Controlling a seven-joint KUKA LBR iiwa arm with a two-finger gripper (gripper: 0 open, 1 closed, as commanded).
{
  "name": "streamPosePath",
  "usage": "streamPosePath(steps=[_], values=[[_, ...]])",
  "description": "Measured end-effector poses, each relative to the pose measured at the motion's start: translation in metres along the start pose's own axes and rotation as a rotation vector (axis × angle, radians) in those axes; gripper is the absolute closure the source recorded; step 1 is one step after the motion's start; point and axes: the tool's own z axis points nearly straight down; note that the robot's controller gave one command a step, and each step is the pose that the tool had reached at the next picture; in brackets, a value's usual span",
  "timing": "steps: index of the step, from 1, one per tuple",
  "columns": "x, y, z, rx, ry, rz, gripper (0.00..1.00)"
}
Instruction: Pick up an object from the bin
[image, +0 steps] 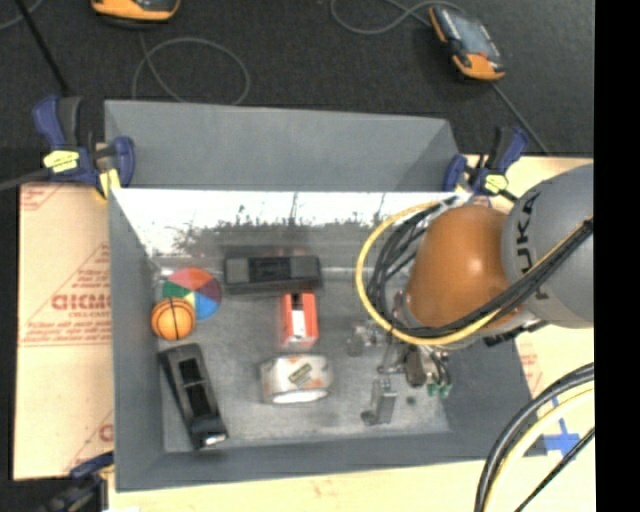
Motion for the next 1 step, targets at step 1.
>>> streamPosePath(steps=[1], values=[[-0.0018, -0.0001, -0.0042, 0.000, -0.008, 0.000, 0.00]])
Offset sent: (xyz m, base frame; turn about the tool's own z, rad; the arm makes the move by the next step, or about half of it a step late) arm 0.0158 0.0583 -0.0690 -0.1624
